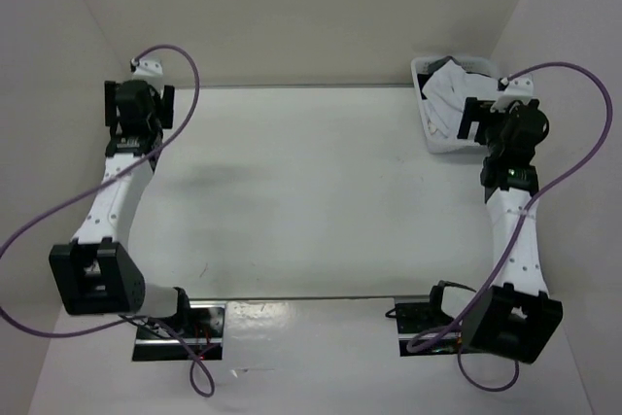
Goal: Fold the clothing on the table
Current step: Grab the skirt from the pile
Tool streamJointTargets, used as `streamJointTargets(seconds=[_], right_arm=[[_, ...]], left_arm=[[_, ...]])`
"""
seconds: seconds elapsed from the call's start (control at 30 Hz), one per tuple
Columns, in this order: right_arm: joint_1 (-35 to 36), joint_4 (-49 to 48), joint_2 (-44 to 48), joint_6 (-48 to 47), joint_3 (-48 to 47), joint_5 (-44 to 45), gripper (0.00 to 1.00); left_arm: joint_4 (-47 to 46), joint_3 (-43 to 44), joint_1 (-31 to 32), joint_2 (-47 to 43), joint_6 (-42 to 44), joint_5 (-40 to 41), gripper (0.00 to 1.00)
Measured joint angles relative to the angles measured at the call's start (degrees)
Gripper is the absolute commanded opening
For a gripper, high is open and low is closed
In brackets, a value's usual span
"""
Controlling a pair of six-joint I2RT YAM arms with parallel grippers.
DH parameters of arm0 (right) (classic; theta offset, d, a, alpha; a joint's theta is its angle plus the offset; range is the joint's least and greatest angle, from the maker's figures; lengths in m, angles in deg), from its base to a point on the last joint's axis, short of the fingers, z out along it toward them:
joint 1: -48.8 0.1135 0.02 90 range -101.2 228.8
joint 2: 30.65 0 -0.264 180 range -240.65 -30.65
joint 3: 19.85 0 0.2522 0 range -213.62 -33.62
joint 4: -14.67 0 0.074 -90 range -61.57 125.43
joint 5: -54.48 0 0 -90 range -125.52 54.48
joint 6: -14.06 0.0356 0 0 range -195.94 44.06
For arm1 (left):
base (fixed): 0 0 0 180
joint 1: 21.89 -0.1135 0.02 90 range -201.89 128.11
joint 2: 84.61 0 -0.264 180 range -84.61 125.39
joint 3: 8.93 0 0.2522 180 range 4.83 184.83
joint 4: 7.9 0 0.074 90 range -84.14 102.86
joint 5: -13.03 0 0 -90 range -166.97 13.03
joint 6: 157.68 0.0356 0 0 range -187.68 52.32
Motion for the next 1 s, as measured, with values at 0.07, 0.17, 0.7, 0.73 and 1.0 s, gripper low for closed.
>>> streamJointTargets(seconds=[0.07,0.17,0.7,0.73,1.0], right_arm=[[-0.1,4.8,-5.0,0.2,-5.6,0.5,0.98],[0.2,12.0,-12.6,0.0,-15.2,1.4,0.98],[9.5,27.1,-24.4,-3.3,-32.3,9.2,0.98],[9.1,27.2,-27.1,-3.2,-34.5,9.6,0.98],[5.2,28.8,-49.2,-1.7,-49.4,10.3,0.96]], left_arm=[[7.9,11.7,-0.5,8.7,-1.6,3.0,0.99],[22.2,35.0,-1.9,24.8,-3.9,3.5,0.99],[61.1,58.8,-1.7,39.2,-12.8,-14.6,0.99],[58.9,56.4,-1.7,36.0,-12.9,-13.5,0.99],[39.7,27.6,-1.8,-0.1,-7.0,-12.2,0.99]])
